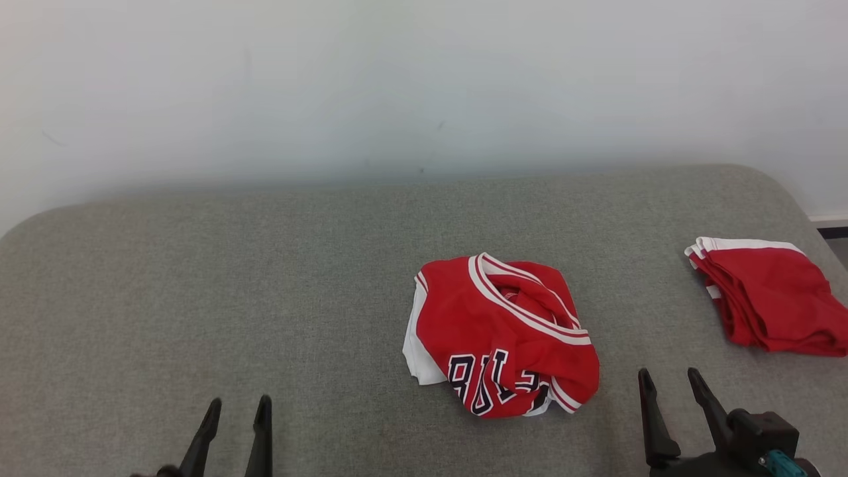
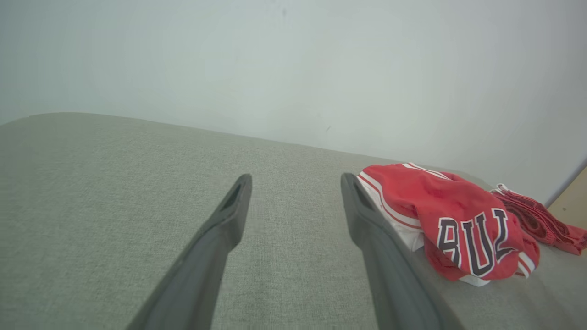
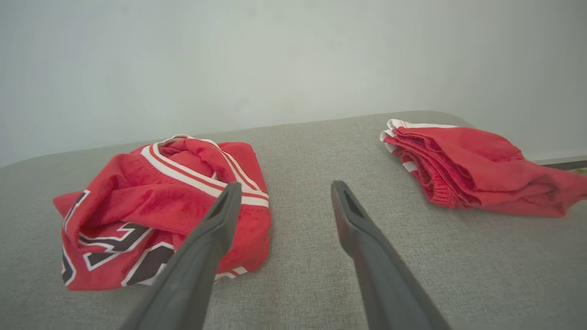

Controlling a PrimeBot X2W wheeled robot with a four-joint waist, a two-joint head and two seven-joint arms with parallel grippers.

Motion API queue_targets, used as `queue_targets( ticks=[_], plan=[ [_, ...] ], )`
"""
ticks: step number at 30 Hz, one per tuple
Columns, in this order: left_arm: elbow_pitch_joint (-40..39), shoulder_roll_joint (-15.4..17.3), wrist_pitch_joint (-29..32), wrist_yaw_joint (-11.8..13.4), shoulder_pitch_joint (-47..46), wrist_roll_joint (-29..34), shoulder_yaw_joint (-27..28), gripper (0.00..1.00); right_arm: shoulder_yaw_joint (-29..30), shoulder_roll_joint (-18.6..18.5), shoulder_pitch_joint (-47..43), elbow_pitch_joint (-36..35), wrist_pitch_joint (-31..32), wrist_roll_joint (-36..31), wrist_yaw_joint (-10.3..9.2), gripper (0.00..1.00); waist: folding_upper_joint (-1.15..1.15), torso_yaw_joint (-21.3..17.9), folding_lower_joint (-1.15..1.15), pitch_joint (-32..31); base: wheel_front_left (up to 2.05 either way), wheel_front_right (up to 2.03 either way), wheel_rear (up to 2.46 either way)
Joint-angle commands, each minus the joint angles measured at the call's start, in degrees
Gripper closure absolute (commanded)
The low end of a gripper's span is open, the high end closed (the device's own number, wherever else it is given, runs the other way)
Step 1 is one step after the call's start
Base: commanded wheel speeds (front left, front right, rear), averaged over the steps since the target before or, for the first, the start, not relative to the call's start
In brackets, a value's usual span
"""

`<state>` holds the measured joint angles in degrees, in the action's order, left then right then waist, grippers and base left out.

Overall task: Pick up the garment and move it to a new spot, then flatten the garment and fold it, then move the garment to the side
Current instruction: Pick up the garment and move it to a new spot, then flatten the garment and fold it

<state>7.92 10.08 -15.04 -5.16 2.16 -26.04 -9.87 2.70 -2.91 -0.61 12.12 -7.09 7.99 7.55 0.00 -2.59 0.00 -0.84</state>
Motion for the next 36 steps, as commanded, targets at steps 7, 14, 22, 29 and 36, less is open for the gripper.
queue_targets(
  ticks=[7,14,22,29,36],
  plan=[
    [-1.06,-2.21,-0.19,-1.72,4.11,3.39,4.73,0.0,-0.03,0.02,-1.28,1.47,-0.53,-0.65,-0.14,0.0,0.0,-0.16,0.0,-0.36,0.0,0.0,0.0],
    [-2.4,-3.93,-0.19,-1.99,5.15,5.57,4.8,0.0,-0.57,0.02,-1.87,0.77,0.29,-0.98,-0.14,0.0,0.0,-0.28,0.0,-0.44,0.0,0.0,0.0],
    [-1.47,-4.15,-0.2,-2.31,4.62,5.98,3.85,0.0,-1.55,0.01,-1.54,0.59,0.36,-0.42,-0.14,0.0,0.0,-0.65,0.0,-0.07,0.0,0.0,0.0],
    [-1.0,-4.17,-0.19,-2.25,4.19,5.77,3.68,0.0,-2.09,0.01,-1.43,0.17,0.69,-0.54,-0.14,0.0,0.0,-1.05,0.0,0.43,0.0,0.0,0.0],
    [-0.35,-3.51,-0.2,-2.3,2.04,5.63,2.77,0.0,-2.81,0.01,-0.8,-0.29,0.77,-0.69,-0.14,0.0,0.0,-2.74,0.0,1.07,0.0,0.0,0.0]
  ],
)
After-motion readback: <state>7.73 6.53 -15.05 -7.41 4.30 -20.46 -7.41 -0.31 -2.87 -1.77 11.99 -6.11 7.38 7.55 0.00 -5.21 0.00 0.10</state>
